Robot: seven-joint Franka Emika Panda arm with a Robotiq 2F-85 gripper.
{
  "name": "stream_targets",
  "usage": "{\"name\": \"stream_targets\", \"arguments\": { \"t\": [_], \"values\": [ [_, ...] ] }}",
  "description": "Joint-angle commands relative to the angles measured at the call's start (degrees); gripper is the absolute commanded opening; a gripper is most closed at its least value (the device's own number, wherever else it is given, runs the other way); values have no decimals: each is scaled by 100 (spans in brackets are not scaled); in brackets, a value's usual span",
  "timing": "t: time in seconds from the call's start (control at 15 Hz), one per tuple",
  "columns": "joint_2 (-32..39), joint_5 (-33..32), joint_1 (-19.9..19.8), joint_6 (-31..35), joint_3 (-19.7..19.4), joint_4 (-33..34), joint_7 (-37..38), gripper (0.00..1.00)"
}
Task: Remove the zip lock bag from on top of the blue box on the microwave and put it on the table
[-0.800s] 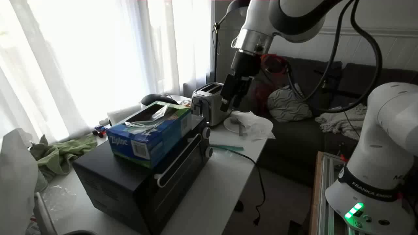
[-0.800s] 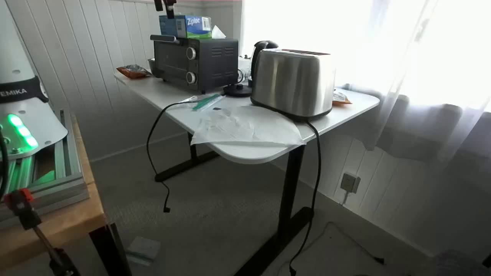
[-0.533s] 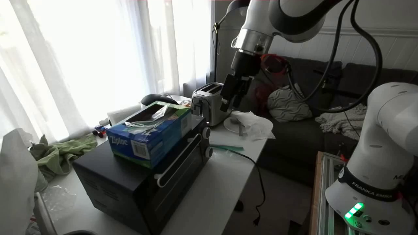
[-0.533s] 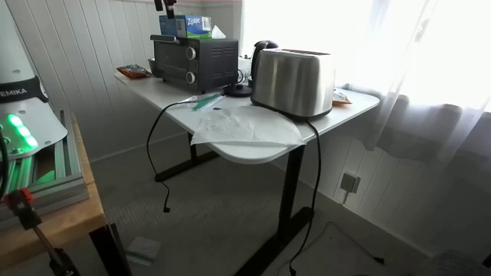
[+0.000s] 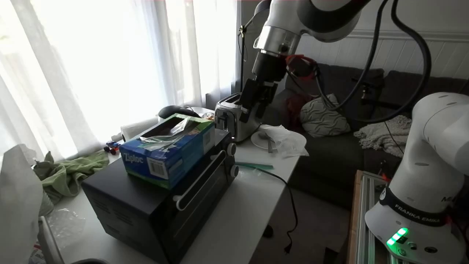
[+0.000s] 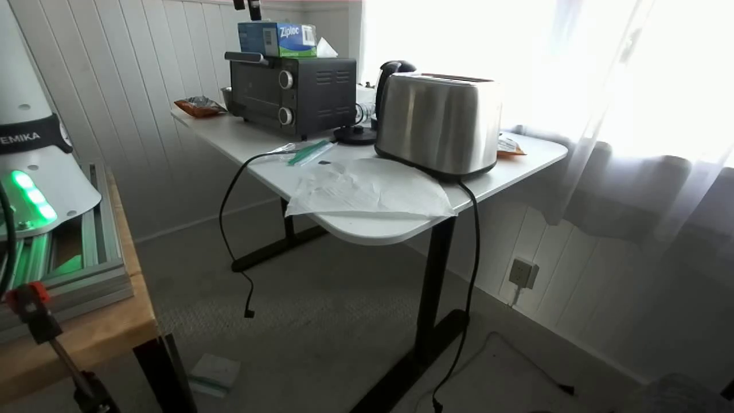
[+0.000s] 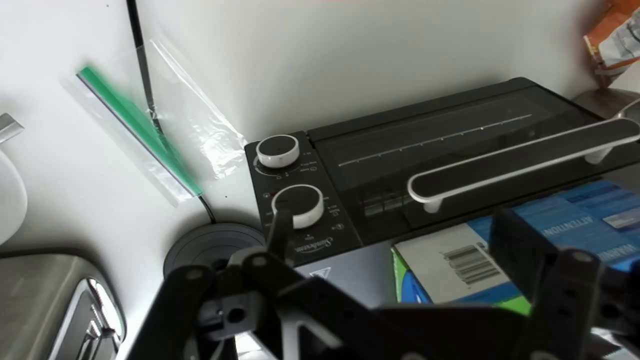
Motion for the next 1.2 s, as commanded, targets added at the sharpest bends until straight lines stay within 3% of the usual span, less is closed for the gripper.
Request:
{"name": "stream_targets", "arguments": {
  "t": [0.0,0.33,0.67,1.13],
  "values": [
    [511,237,-12,-362,541,876,1340,100],
    [1283,57,-117,-635,1088,1989,2830,100],
    [1971,-275,-192,-599,1115,2766,3494,100],
    [2738,-686,-168,-1198,845,3496,3139,100]
  ]
}}
